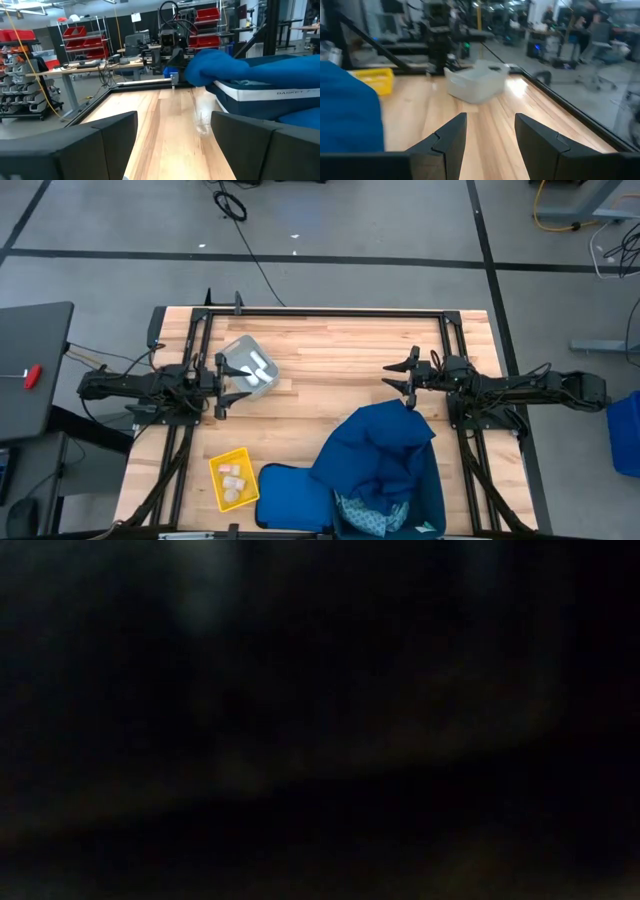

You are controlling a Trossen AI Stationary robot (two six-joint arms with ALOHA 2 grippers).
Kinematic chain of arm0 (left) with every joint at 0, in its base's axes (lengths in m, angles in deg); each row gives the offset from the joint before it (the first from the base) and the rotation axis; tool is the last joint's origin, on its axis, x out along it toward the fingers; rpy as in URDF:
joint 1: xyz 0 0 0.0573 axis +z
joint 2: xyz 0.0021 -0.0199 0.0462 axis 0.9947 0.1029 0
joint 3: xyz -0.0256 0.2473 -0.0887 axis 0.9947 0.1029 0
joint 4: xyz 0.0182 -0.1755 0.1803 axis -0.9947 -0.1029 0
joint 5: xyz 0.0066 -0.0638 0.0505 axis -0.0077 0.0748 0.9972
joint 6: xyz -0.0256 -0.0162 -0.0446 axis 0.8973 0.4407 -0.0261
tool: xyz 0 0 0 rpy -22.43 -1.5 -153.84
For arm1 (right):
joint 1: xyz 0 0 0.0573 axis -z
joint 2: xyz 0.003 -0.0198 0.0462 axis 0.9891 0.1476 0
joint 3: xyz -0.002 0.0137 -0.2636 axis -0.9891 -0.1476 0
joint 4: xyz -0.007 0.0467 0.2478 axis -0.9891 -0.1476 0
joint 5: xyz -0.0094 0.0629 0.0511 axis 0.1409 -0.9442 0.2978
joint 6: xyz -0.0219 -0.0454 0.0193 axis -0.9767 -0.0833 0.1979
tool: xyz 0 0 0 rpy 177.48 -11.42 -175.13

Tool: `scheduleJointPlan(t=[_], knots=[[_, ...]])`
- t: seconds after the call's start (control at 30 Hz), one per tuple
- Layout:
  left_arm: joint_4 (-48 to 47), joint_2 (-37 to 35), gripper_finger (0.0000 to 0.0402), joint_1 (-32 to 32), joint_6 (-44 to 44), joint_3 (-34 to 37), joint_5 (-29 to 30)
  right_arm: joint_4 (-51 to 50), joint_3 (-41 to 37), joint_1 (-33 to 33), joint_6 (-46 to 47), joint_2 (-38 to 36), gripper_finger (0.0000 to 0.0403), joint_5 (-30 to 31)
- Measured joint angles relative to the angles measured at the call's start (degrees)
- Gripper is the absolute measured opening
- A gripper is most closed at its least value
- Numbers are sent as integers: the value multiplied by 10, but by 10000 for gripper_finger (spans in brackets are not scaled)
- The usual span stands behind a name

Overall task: Pick & place medical supplies in basket/bin
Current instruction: Return to Home Position

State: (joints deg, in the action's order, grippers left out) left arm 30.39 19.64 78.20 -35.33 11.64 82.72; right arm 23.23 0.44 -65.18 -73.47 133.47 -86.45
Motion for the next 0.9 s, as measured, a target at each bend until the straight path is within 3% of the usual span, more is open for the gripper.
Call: scheduleJointPlan(t=[0.17,0.5,0.67,0.9], knots=[[-3,0,256,0,0,0,1,48,0,0,-7,0,176,-65],[-5,17,256,0,9,0,1,15,0,9,-6,-21,176,-70],[-5,31,256,0,14,0,1,-60,0,13,-2,-99,176,-77],[-5,34,256,0,16,0,3,-216,0,13,-2,-267,176,-70]])
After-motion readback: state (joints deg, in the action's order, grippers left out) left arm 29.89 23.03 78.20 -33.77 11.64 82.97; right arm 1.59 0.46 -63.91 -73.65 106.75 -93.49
